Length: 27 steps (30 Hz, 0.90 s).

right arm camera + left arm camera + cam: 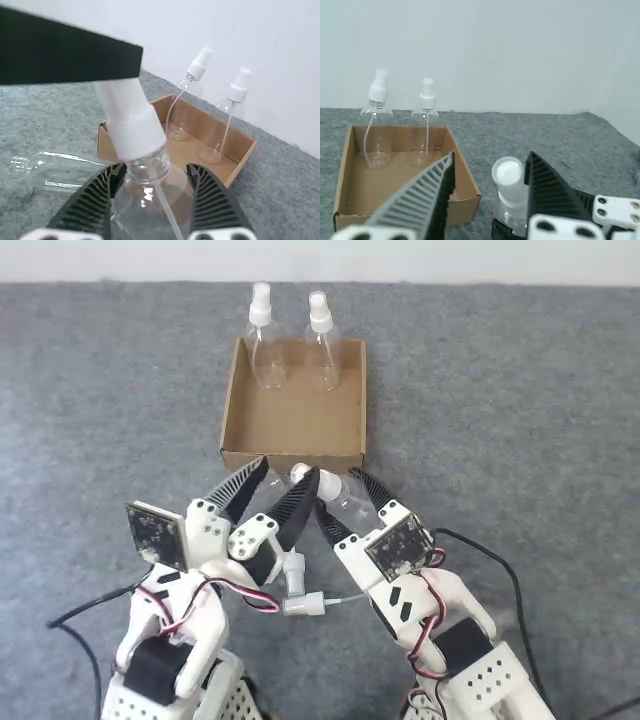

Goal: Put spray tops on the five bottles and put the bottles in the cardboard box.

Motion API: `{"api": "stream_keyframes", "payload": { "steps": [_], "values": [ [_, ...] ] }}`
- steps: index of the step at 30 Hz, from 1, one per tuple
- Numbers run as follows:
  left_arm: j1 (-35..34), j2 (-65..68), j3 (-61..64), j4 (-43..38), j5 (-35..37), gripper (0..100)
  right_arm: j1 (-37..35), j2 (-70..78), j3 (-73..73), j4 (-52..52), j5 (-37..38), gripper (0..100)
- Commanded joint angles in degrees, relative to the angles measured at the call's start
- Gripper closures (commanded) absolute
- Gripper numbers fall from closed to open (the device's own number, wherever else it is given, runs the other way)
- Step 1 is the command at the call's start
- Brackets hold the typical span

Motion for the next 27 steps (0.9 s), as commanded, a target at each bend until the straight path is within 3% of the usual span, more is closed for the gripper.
{"api": "stream_keyframes", "payload": {
  "steps": [1,12,27],
  "values": [
    [-0.2,-0.9,-3.1,0.1,0.8,85,-1.0,-1.5,-1.8,0.3,1.8,99.3],
    [6.2,-0.9,-2.3,0.2,-6.2,96,-1.4,-1.5,-1.1,0.3,2.5,99.3],
    [9.2,-0.9,-2.4,-1.4,-7.2,95,-1.4,-1.5,-1.0,0.3,2.6,99.3]
  ]
}}
